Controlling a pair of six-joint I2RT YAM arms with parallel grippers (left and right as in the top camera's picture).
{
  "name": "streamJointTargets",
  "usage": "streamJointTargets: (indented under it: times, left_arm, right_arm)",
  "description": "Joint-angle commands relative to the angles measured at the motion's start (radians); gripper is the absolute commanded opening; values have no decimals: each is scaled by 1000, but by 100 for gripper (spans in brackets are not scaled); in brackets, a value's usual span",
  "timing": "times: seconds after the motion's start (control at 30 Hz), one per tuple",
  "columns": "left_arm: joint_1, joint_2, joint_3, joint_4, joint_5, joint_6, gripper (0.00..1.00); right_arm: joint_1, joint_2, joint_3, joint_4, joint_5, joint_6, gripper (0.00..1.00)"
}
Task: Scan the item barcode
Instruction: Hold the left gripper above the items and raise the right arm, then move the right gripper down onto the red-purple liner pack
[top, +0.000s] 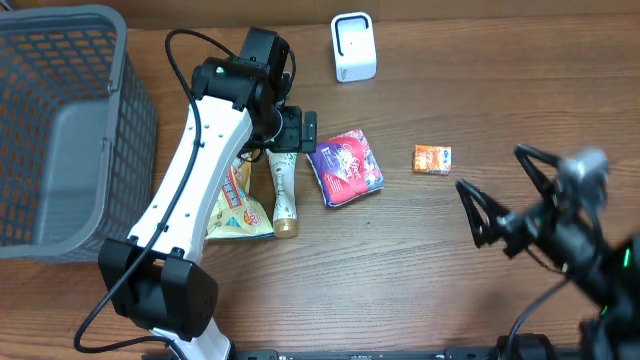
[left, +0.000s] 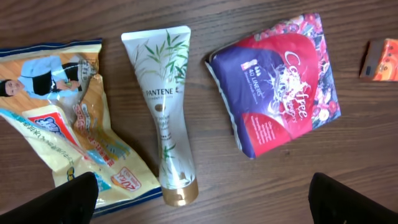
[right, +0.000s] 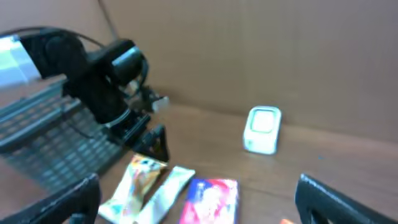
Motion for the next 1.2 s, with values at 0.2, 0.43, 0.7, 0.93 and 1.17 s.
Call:
streamJointTargets:
  times: [0.2,0.43,0.7,0.93,1.17]
  left_arm:
    - [2,-7,-3,9,-3,-10,100]
    - [46,-7,-3,8,-37,-177,100]
    - [147,-7,-3,6,-27,-283,100]
    - [163,-7,-3,-6,-86,-284,100]
    - [209,-6,-3,-21,-83,-352,100]
  right_arm:
    - [10,473,278,-87,-547,92,100]
    - [233,669,278,-172,95,145,100]
    - [451,903,278,-120,412,151,99]
    - [517,1048,278,-70,418,129,67]
    - [642,1115,277,-94,579,50,73]
